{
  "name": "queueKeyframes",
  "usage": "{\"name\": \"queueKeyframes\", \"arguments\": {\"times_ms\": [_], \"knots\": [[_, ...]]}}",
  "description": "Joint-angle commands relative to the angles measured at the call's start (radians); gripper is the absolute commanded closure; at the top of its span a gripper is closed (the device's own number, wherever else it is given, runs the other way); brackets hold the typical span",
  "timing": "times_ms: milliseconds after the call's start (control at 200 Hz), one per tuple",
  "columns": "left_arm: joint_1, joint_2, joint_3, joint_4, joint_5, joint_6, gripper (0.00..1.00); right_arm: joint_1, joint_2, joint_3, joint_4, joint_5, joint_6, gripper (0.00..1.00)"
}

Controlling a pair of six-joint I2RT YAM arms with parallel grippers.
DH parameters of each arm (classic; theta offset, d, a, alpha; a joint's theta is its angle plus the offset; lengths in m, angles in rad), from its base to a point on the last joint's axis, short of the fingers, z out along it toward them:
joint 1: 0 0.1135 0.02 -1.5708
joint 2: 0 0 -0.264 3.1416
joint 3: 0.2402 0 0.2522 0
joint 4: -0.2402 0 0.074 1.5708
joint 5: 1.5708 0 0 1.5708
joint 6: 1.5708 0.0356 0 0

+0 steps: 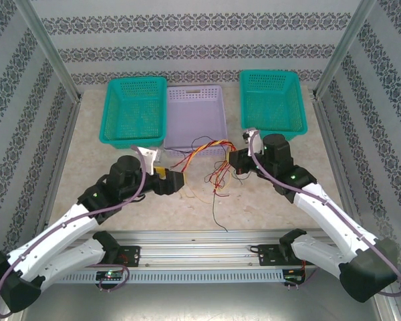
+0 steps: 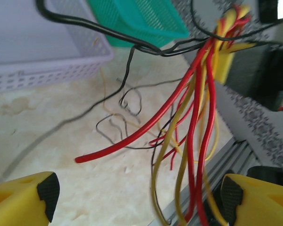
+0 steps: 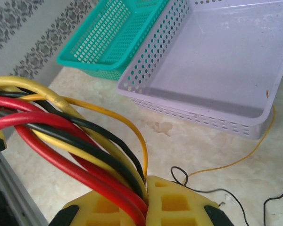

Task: Untangle the cables

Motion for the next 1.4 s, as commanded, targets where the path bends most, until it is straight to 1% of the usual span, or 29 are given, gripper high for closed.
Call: {"name": "queueKeyframes", "arguments": {"times_ms": [0,100,245,415,555,625,704,834,919,1014,1094,1164,1394], "knots": [[0.008,-0.034,-0.035,0.146,0.023,-0.031,0.09,-0.013,0.005,0.005,0.106,-0.129,0.083,1.00],[0.008,-0.037,-0.055,0.162,0.009,-0.022,0.09,-0.018,0.013,0.019,0.124,-0.176,0.117,1.00],[0.007,-0.057,-0.077,0.157,-0.044,0.023,0.08,-0.032,0.022,0.039,0.116,-0.230,0.157,1.00],[0.008,-0.044,-0.127,0.231,-0.031,0.054,0.07,-0.044,0.041,0.063,0.117,-0.290,0.206,1.00],[0.008,-0.045,-0.159,0.251,-0.069,0.098,0.08,-0.061,0.045,0.085,0.103,-0.332,0.239,1.00],[0.009,-0.061,-0.167,0.242,-0.083,0.126,0.08,-0.079,0.044,0.100,0.075,-0.341,0.251,1.00],[0.009,-0.089,-0.172,0.218,-0.126,0.146,0.08,-0.104,0.039,0.114,0.049,-0.357,0.253,1.00],[0.008,-0.159,-0.190,0.211,-0.172,0.153,0.07,-0.136,0.022,0.135,-0.029,-0.318,0.212,1.00],[0.009,-0.203,-0.211,0.240,-0.158,0.142,0.06,-0.142,0.020,0.142,-0.050,-0.314,0.194,1.00],[0.008,-0.219,-0.217,0.252,-0.128,0.137,0.06,-0.145,0.022,0.146,-0.054,-0.313,0.190,1.00],[0.008,-0.220,-0.220,0.253,-0.107,0.136,0.06,-0.174,0.014,0.162,-0.079,-0.298,0.181,1.00],[0.007,-0.215,-0.234,0.267,-0.100,0.129,0.06,-0.186,0.017,0.168,-0.056,-0.355,0.200,1.00],[0.009,-0.147,-0.229,0.325,-0.072,0.136,0.06,-0.159,0.068,0.181,-0.056,-0.479,0.208,1.00]]}}
